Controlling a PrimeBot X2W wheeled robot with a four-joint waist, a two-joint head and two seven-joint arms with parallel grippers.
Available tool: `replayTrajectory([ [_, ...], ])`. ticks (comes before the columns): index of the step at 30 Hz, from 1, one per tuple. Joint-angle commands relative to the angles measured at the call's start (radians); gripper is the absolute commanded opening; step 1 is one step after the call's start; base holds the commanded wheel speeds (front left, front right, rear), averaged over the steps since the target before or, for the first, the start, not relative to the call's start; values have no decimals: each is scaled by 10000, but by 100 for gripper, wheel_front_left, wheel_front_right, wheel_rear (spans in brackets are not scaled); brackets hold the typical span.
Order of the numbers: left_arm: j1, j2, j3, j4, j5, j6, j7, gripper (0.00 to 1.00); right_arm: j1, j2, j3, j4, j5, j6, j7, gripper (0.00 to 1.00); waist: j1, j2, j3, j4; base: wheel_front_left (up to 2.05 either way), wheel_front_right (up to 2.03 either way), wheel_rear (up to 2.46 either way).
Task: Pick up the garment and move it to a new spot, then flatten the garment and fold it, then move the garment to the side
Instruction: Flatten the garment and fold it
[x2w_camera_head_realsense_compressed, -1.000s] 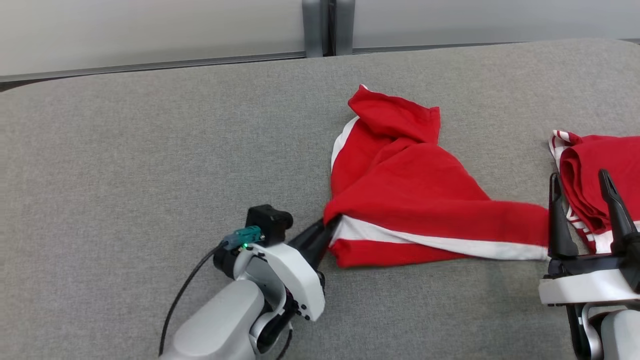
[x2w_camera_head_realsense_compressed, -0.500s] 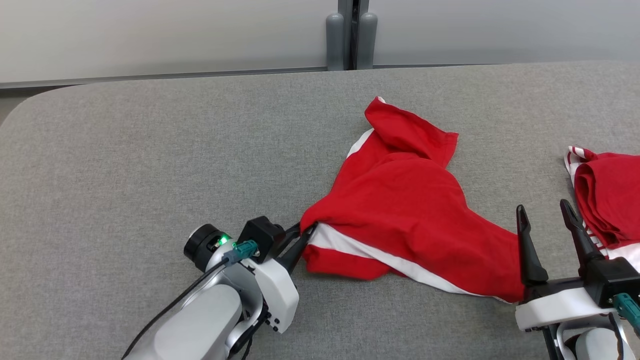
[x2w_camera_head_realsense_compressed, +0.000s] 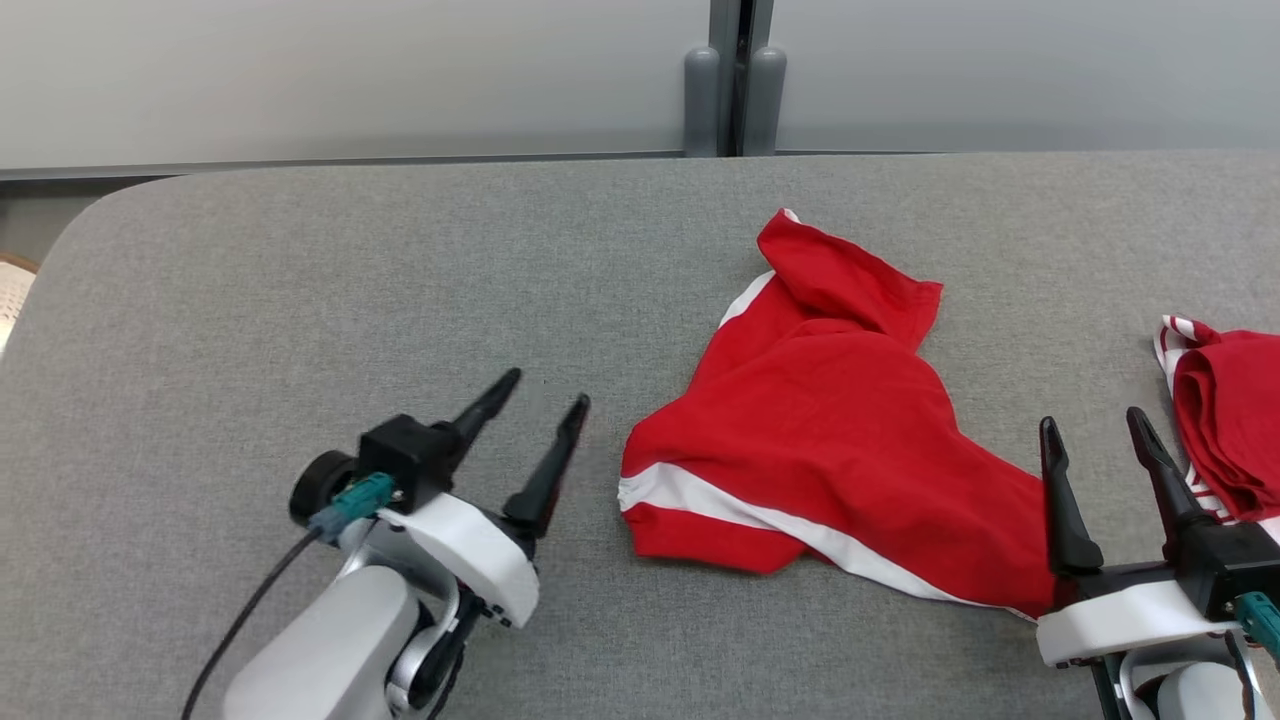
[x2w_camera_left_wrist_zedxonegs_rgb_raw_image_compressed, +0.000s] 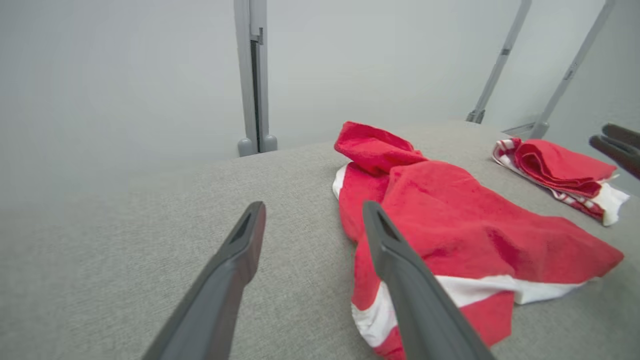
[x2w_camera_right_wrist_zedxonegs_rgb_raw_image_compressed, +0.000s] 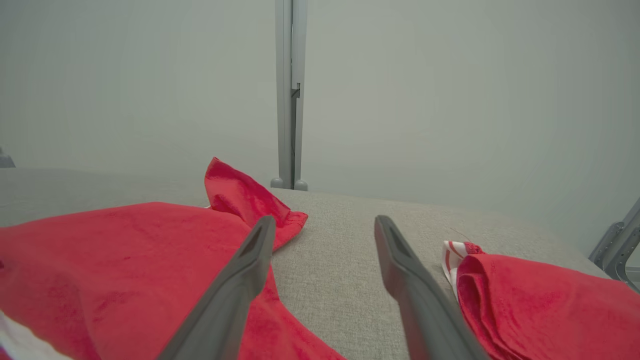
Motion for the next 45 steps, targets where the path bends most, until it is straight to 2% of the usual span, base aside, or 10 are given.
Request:
replayTrajectory([
  [1,305,122,451,-291,-203,227,-116,100,122,-36,-81,-102,116,-4,-57,100,0,-1,-45,66,0,0,0],
  [4,918,63,1343,-897,-632,477,-194,100,281,-20,-150,-190,160,-4,-58,100,0,-1,-56,88,0,0,0],
  [7,1546,-75,1969,-1352,-781,407,-206,100,343,-22,-184,-224,169,-4,-58,100,0,-1,-46,83,0,0,0],
  [11,1827,-265,1838,-1229,-647,83,-207,100,283,-41,-165,-209,146,-4,-58,100,0,-1,-8,59,0,0,0],
  [20,1499,-840,1303,-51,-1736,-695,1372,100,86,-91,-5,-176,107,-4,-58,100,0,-1,88,-161,0,0,0],
  [25,1257,-954,1221,460,-2118,-824,1989,100,49,-50,6,-178,115,-4,-58,100,0,-1,238,-354,0,0,0],
  [36,890,-1050,1089,1171,-2280,-965,2210,100,-27,-1,-43,-218,111,-4,-58,100,0,-1,435,-596,0,0,0],
  [37,865,-1059,1077,1214,-2293,-979,2222,36,-25,2,-48,-224,108,-4,-58,100,0,-1,449,-608,0,0,0],
  [38,851,-1067,1070,1253,-2316,-991,2225,0,-17,5,-49,-225,105,-4,-58,100,0,-1,461,-616,0,0,0],
  [45,644,-1007,1079,1309,-2348,-1128,1796,0,274,-128,-95,-131,111,-4,-58,100,0,-1,467,-628,0,0,0],
])
